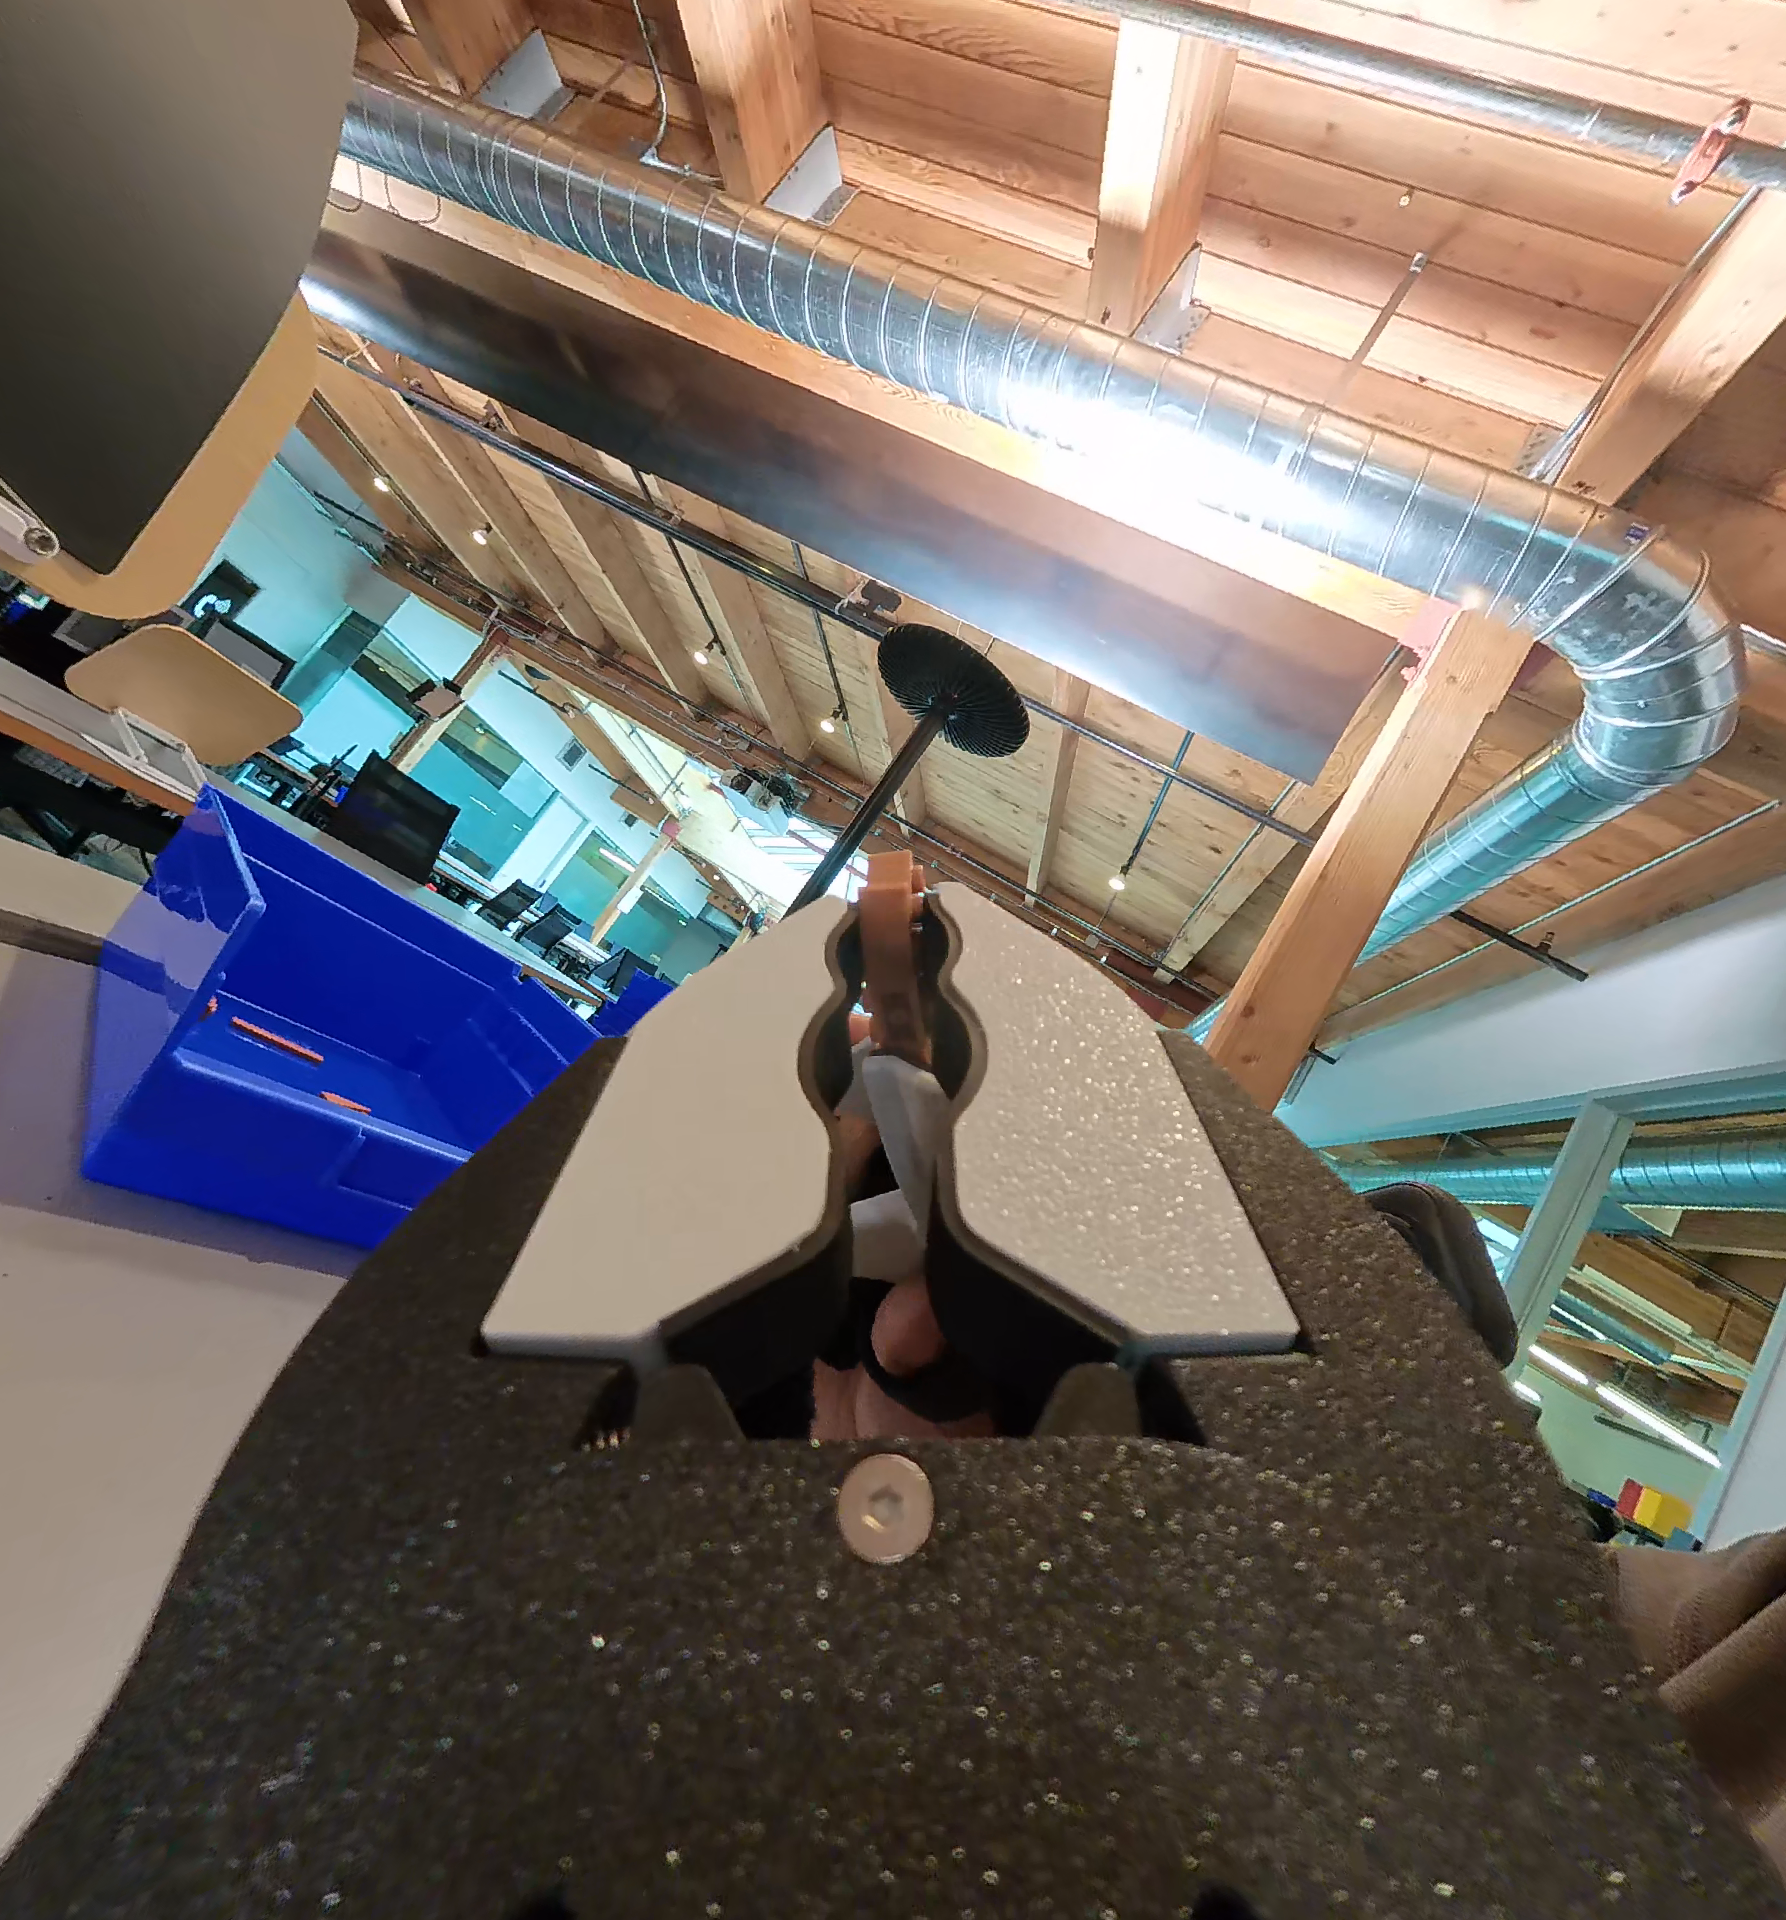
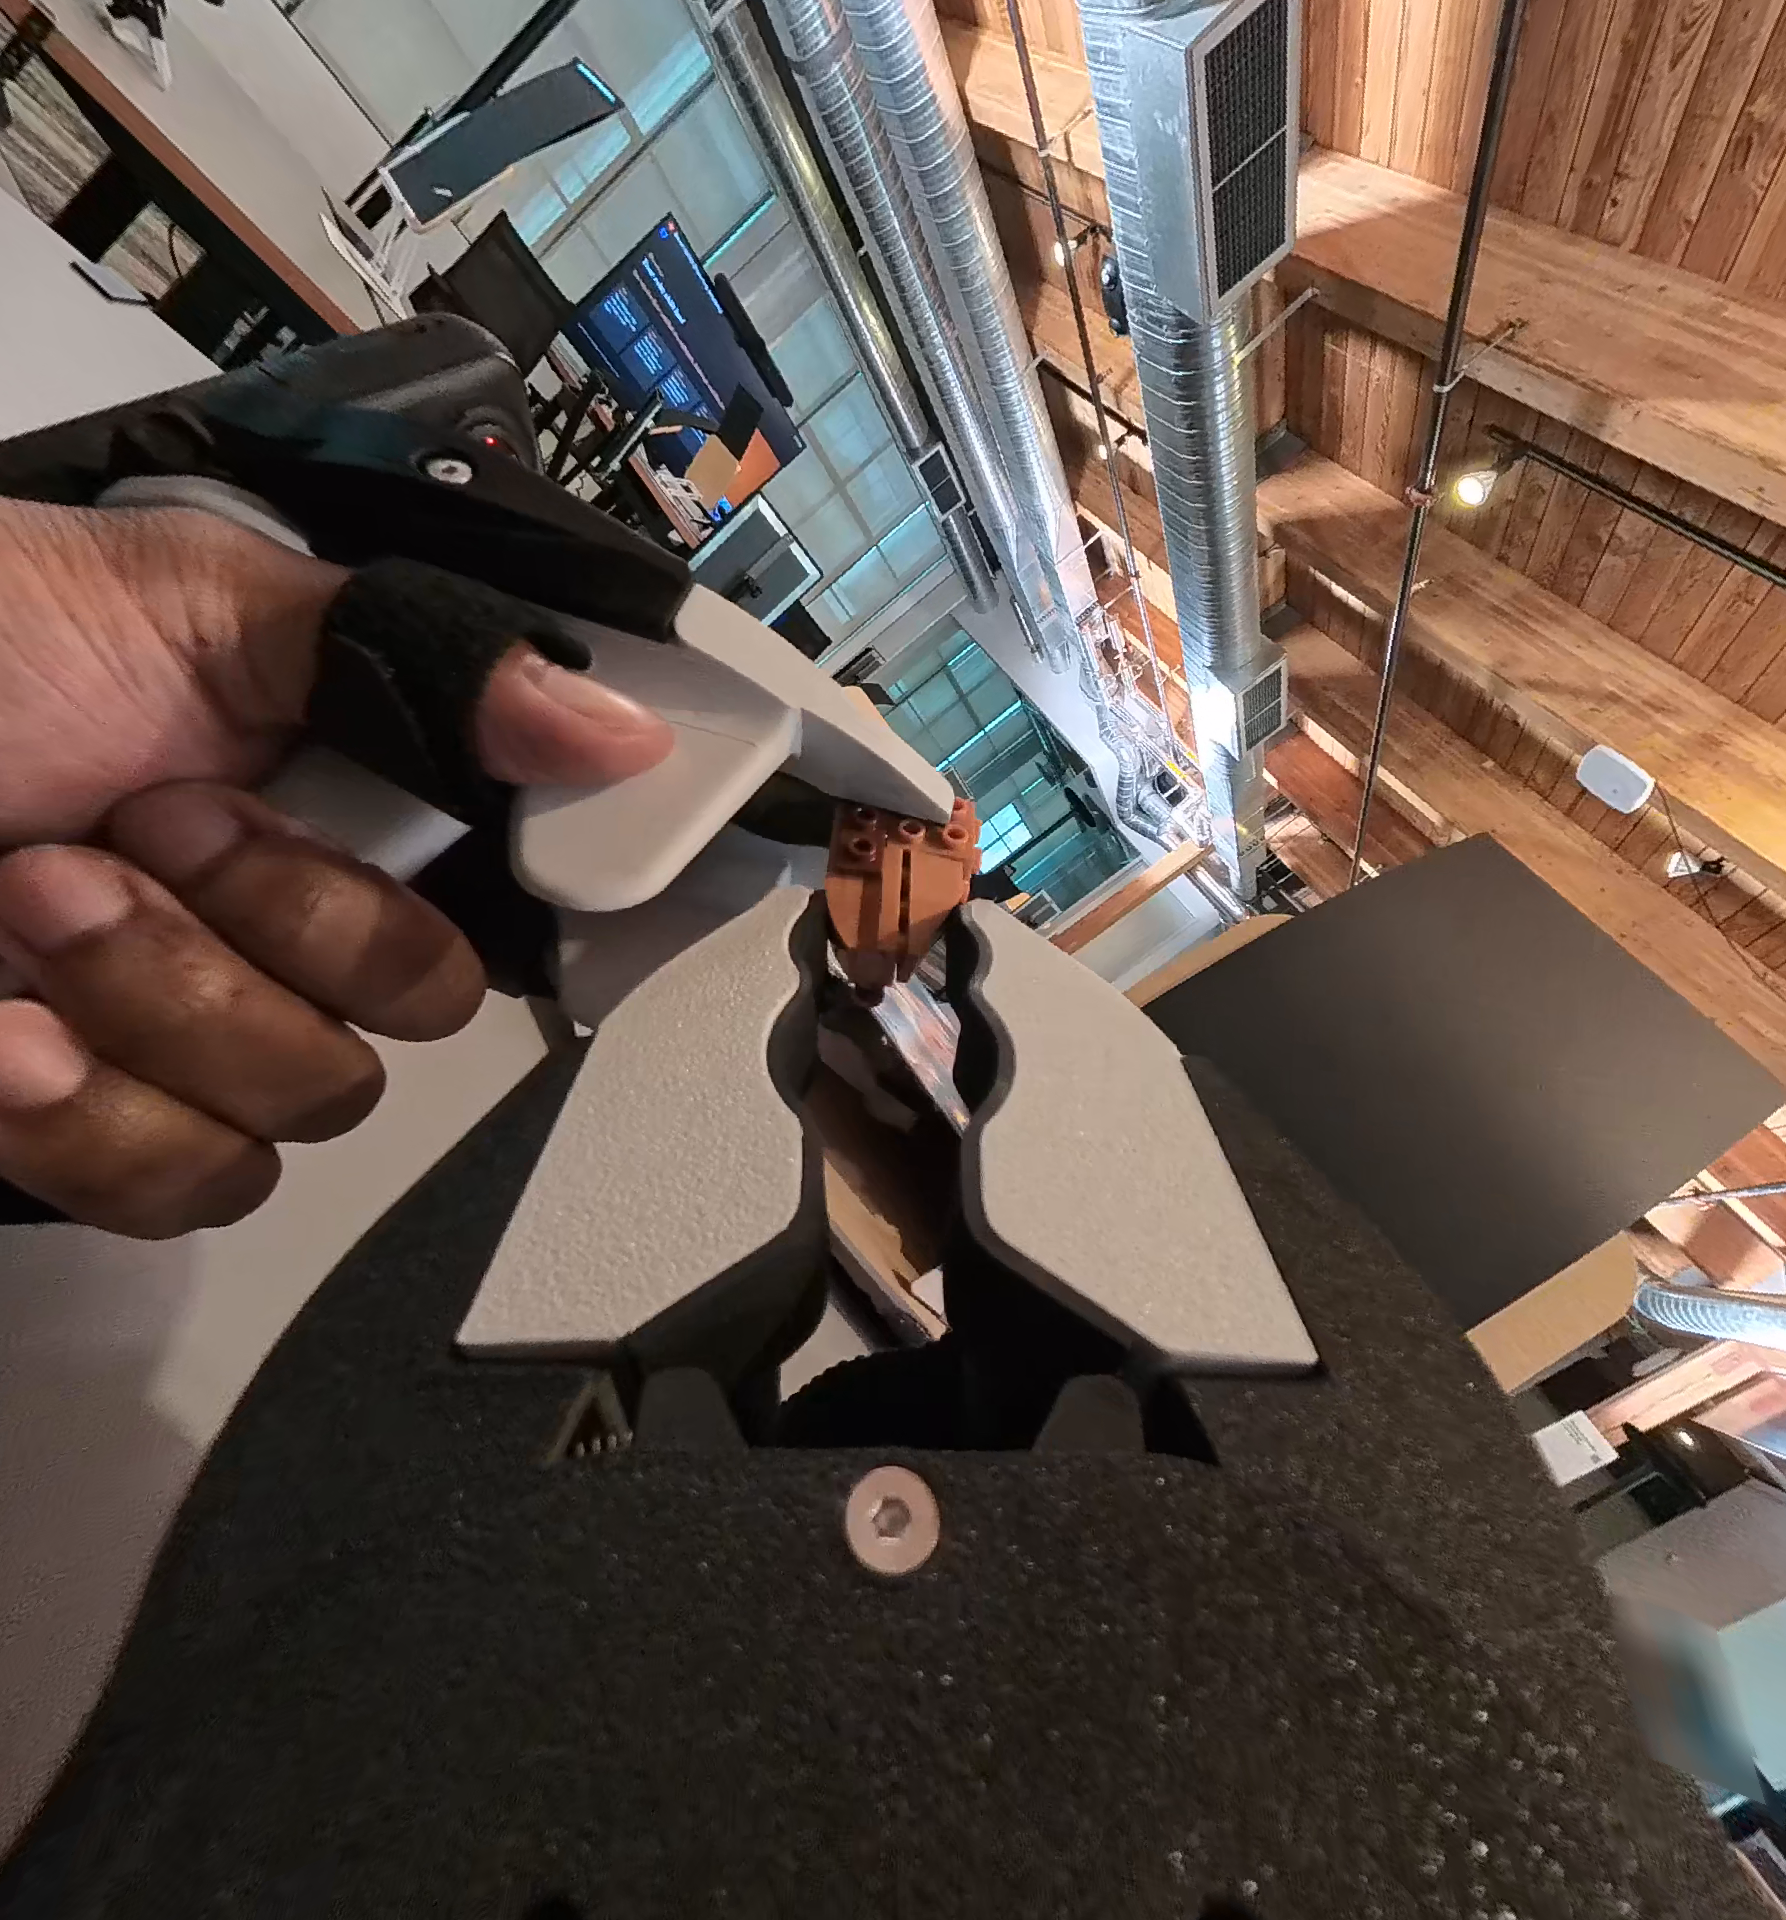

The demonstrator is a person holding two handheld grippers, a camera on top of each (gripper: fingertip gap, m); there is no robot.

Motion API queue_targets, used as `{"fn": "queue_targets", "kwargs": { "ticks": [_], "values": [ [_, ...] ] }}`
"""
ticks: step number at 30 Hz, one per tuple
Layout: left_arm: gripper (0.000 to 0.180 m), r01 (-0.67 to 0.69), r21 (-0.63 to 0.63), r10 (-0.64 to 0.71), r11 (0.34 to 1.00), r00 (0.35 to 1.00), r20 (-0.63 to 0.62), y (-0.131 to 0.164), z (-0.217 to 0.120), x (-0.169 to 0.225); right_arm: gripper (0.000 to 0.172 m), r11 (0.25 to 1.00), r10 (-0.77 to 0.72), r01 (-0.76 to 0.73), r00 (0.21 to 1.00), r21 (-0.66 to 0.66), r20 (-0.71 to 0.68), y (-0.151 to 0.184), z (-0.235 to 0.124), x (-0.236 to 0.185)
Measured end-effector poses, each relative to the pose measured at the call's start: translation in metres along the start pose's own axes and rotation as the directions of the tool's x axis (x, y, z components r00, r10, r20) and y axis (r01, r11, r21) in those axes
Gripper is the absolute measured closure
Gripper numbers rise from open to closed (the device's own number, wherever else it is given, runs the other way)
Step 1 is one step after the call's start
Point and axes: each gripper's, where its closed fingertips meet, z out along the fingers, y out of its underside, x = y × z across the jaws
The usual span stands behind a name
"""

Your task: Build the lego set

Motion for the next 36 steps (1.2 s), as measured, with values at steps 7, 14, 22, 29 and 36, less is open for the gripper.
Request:
{"fn": "queue_targets", "kwargs": {
  "ticks": [7,14,22,29,36],
  "values": [
    [0.170,0.010,0.012,-0.010,1.000,1.000,-0.023,-0.0018,0.0005,0.0032,0.149,0.999,0.032,-0.031,0.999,0.024,-0.006,-0.0044,-0.0001,0.0023],
    [0.170,0.030,0.011,-0.029,1.000,0.999,-0.022,-0.0001,0.0008,0.0020,0.142,0.997,0.072,-0.072,0.997,0.036,-0.022,-0.0059,0.0003,0.0061],
    [0.170,0.013,-0.001,-0.013,1.000,1.000,-0.018,0.0027,0.0019,0.0032,0.147,0.996,0.087,-0.087,0.996,0.033,0.000,-0.0068,0.0001,0.0045],
    [0.170,-0.010,-0.007,0.010,1.000,1.000,0.011,0.0032,0.0021,0.0009,0.147,0.996,0.084,-0.084,0.996,0.008,0.013,-0.0036,0.0007,0.0045],
    [0.169,0.006,-0.016,-0.005,1.000,0.999,0.032,0.0033,0.0015,-0.0027,0.147,0.996,0.091,-0.091,0.996,-0.017,0.021,0.0009,0.0024,0.0040]
  ]
}}
